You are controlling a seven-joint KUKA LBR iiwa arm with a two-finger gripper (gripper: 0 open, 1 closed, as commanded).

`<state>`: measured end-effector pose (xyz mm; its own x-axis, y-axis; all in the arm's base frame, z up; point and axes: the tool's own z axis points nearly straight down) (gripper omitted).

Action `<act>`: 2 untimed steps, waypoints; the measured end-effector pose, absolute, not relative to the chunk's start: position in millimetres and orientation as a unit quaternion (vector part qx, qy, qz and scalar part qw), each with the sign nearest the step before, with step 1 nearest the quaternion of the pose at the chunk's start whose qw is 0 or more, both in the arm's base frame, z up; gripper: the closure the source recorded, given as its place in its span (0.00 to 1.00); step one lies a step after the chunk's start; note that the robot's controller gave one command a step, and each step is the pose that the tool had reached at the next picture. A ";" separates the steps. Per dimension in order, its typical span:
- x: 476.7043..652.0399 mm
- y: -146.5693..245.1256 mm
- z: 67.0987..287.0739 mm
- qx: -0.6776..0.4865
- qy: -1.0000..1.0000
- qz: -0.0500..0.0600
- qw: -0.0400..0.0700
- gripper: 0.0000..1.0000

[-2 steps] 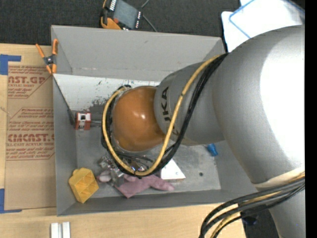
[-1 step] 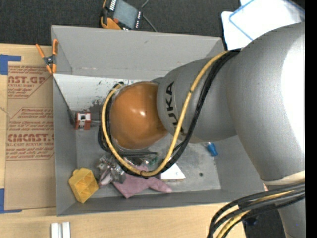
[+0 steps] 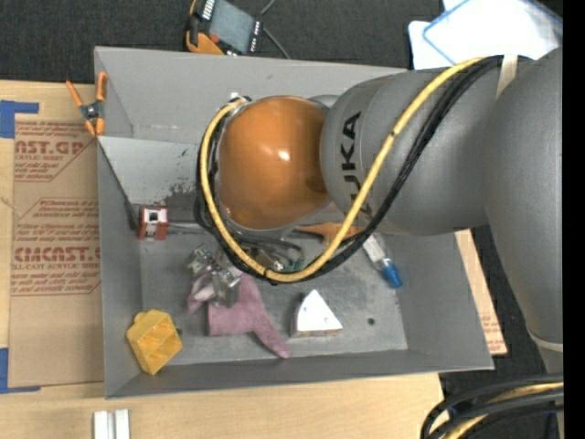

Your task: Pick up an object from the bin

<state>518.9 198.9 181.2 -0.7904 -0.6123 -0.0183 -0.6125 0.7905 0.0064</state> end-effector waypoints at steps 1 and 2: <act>492.6 195.6 187.8 -0.439 0.899 0.006 0.004 1.00; 505.2 200.6 287.8 -0.355 0.935 0.007 0.008 1.00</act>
Offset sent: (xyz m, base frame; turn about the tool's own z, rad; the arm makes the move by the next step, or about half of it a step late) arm -0.0060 0.0038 0.1602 0.0149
